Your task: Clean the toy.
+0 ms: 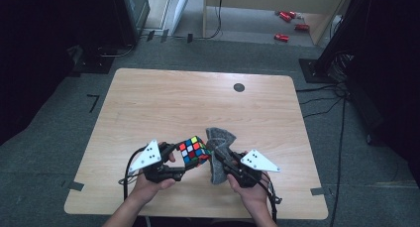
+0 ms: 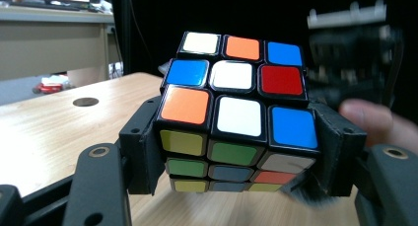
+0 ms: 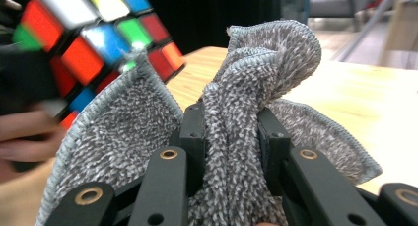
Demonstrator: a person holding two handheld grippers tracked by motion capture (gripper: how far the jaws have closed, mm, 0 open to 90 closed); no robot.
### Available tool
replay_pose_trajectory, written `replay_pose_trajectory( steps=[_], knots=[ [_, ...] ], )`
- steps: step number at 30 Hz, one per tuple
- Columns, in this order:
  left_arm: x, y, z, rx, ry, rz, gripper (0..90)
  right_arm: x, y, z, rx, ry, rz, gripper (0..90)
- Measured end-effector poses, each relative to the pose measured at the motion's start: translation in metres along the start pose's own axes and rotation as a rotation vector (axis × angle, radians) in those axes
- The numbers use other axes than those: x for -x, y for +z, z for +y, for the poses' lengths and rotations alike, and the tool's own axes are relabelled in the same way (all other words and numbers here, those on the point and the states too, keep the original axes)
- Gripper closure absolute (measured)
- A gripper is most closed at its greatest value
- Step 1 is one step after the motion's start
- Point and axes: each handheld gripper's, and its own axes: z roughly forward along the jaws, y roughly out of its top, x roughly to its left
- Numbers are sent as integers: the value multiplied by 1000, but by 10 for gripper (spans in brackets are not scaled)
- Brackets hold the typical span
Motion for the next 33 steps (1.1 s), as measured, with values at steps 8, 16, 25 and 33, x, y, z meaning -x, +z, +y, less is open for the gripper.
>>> replay_pose_trajectory(
  steps=[8, 16, 25, 33],
  knots=[
    [-9, -4, 0, 71, -145, -46, 340, -31, 11, -4, 20, -129, 182, 719],
    [-11, -4, 2, 71, -180, -67, 340, -48, 19, -14, -51, -299, 207, 706],
    [-13, -2, 0, 51, -202, -73, 339, -40, 9, -7, 30, -341, 127, 697],
    [-20, -7, 0, 50, -235, -39, 339, -43, 17, -15, -67, -401, 148, 673]
  ],
)
